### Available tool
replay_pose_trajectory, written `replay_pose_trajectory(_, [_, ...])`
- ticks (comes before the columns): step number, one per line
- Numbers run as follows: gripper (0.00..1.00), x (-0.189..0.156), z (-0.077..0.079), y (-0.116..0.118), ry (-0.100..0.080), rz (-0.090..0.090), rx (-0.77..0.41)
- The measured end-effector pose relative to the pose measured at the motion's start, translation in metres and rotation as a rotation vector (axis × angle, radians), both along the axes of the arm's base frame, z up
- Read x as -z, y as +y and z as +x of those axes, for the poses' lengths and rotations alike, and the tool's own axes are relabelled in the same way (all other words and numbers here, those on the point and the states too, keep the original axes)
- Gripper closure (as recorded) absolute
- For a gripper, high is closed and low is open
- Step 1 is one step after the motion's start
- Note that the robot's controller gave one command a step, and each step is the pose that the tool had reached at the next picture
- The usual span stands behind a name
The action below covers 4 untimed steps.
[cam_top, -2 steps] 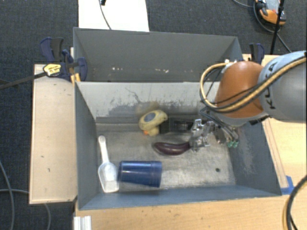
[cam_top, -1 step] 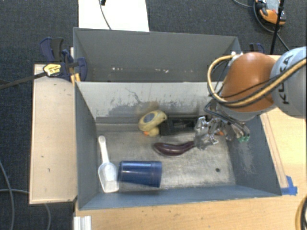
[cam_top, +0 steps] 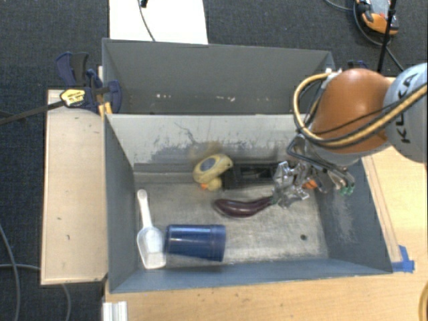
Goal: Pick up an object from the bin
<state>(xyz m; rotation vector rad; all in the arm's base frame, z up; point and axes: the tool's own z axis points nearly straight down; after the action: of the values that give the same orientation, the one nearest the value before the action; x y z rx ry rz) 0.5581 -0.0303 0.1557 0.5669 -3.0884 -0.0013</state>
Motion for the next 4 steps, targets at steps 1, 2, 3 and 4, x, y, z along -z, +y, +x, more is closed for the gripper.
replay_pose_trajectory(1, [1.0, -0.028, 0.01, -0.013, -0.014, -0.001, -0.136])
replay_pose_trajectory(2, [1.0, -0.018, 0.01, -0.015, -0.009, -0.002, -0.12])
replay_pose_trajectory(3, [1.0, -0.016, -0.005, -0.032, -0.011, 0.0, -0.226])
replay_pose_trajectory(4, [1.0, -0.008, -0.01, -0.043, -0.006, 0.0, -0.307])
